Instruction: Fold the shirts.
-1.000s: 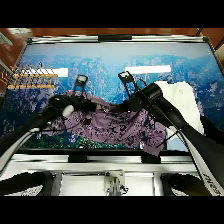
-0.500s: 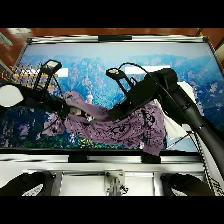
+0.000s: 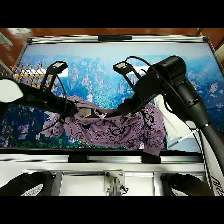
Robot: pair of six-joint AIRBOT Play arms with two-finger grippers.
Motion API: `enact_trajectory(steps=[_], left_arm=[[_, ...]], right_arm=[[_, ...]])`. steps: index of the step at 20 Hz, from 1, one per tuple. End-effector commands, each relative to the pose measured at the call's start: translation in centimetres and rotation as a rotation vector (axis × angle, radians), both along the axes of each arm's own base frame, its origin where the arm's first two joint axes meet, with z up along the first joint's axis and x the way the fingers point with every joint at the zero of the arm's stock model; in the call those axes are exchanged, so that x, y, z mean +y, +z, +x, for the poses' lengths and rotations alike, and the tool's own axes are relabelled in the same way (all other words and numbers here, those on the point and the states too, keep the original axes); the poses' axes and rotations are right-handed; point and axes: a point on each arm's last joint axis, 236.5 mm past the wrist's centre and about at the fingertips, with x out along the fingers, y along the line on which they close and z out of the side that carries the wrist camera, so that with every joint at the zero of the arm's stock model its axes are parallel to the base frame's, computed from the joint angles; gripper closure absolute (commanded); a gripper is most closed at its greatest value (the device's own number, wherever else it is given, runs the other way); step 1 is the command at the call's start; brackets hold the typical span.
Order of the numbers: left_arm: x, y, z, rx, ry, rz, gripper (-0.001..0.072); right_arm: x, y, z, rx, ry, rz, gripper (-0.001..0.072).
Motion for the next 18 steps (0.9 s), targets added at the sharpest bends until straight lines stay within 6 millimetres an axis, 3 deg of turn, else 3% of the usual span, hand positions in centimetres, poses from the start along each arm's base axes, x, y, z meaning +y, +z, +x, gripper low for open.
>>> enact_trajectory(steps=[1, 5, 7, 9, 12, 13, 14, 15, 18], left_arm=[[-0.8, -2.5, 2.7, 0.022, 0.039, -0.016, 0.0647], [-1.6, -8.4, 5.0, 0.116, 0.061, 0.023, 0.0648], [-2.3, -10.6, 5.9, 0.145, 0.075, 0.019, 0.0647], [-3.1, -11.9, 6.4, 0.159, 0.071, -0.002, 0.0648], [-3.5, -12.5, 7.0, 0.156, 0.076, -0.014, 0.0648], [-3.5, -12.5, 7.1, 0.152, 0.072, -0.015, 0.0648], [-3.7, -12.4, 7.0, 0.147, 0.054, -0.021, 0.0648], [-3.9, -12.3, 6.9, 0.143, 0.041, -0.025, 0.0648], [-3.9, -12.3, 7.0, 0.138, 0.032, -0.025, 0.0647]], right_arm=[[-0.5, -2.5, 0.4, 0.064, -0.075, -0.06, 0.0638], [0.7, -8.5, 1.6, 0.144, -0.21, -0.081, 0.0638], [2.0, -10.3, 2.2, 0.17, -0.26, -0.051, 0.0637], [2.7, -11.4, 2.3, 0.203, -0.311, -0.037, 0.0638], [1.7, -12.6, 1.2, 0.266, -0.362, -0.1, 0.061], [1.6, -12.7, 1.0, 0.279, -0.388, -0.108, 0.0473], [1.7, -12.6, 0.4, 0.305, -0.402, -0.107, 0.0252], [2.0, -12.5, -0.2, 0.336, -0.408, -0.1, 0.0222], [2.6, -12.5, -0.1, 0.346, -0.496, -0.075, 0.0222]])
